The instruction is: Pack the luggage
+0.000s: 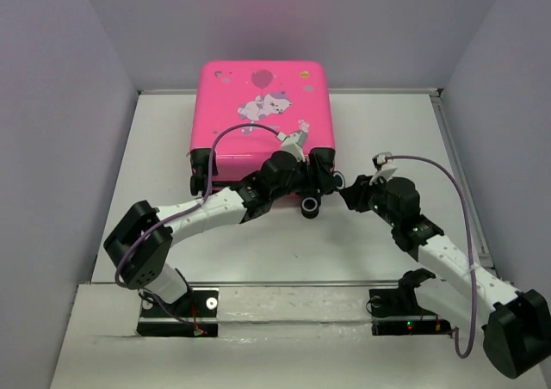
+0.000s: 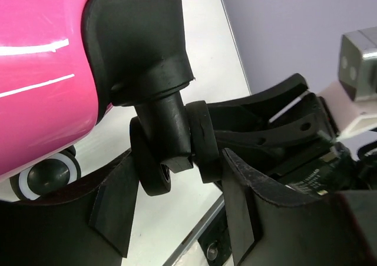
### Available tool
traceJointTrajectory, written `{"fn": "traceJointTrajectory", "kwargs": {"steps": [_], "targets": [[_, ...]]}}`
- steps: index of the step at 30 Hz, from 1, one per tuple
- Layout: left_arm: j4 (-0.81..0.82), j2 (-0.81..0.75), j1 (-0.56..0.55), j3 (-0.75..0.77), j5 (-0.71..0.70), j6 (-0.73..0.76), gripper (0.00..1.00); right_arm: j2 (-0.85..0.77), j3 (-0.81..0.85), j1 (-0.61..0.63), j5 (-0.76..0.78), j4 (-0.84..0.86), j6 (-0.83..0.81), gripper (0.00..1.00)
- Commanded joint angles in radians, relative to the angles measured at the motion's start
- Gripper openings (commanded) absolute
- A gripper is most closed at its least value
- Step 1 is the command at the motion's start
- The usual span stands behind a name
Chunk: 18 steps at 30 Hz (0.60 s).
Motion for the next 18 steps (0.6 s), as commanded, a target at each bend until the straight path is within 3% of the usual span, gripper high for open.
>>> {"fn": "traceJointTrajectory", "kwargs": {"steps": [1,5,10,12,18], "targets": [[0.103,-0.038,-0.004,-0.016,0.006,0.016,0.06,0.098,-0.052,-0.046,-0.168,0.332,-0.081,0.44],[0.123,-0.047,-0.004,-0.032,0.009,0.016,0.06,0.201,-0.098,-0.09,-0.258,0.511,-0.103,0.47],[0.135,-0.047,-0.004,-0.038,0.032,0.013,0.06,0.33,-0.062,-0.11,-0.329,0.574,-0.163,0.55],[0.14,-0.05,-0.004,-0.039,0.038,0.01,0.06,0.373,-0.08,-0.122,-0.355,0.672,-0.158,0.57],[0.158,-0.068,-0.004,-0.055,0.058,-0.002,0.06,0.491,-0.071,-0.132,-0.407,0.823,-0.147,0.58]]}}
